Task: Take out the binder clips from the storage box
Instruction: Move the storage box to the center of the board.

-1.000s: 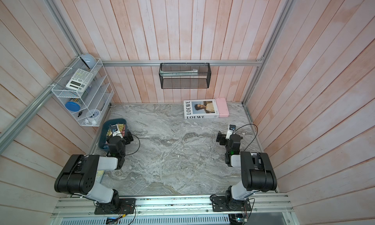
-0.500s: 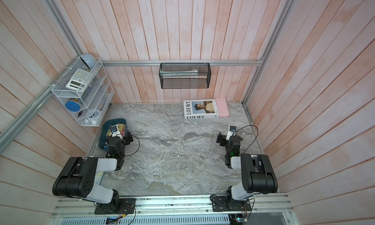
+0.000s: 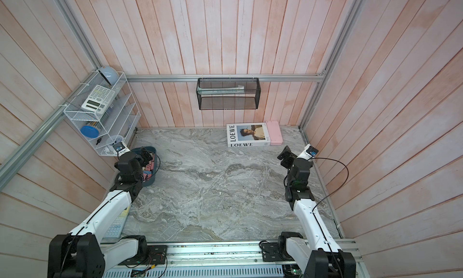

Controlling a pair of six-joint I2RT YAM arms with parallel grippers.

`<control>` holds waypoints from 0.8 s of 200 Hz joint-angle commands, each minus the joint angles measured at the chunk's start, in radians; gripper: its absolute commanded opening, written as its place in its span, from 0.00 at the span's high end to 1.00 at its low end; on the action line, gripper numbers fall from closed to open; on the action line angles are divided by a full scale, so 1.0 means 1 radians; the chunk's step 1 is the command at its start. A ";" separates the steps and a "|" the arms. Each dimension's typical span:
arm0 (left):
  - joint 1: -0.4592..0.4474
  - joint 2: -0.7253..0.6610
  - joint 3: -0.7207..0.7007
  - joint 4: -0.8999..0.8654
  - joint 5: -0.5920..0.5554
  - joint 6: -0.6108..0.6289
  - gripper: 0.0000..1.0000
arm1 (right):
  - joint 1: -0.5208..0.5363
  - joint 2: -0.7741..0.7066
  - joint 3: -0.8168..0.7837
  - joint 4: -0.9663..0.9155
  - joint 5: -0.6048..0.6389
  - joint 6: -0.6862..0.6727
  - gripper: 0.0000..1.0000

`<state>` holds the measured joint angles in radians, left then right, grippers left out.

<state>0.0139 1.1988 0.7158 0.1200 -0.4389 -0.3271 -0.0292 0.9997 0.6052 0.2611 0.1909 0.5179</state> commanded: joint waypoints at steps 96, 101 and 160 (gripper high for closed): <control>0.017 0.364 0.272 -0.396 0.249 0.024 0.43 | 0.183 0.053 0.146 -0.418 -0.075 0.010 0.02; 0.017 0.375 0.277 -0.401 0.254 0.026 0.44 | 0.189 0.056 0.148 -0.424 -0.073 0.010 0.02; 0.011 0.492 0.358 -0.476 0.266 0.041 0.65 | 0.263 0.061 0.194 -0.495 -0.064 0.022 0.02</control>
<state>0.0288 1.6535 1.0267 -0.3073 -0.1867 -0.2993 0.2077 1.0641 0.7582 -0.1802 0.1036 0.5461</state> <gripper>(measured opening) 0.355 0.979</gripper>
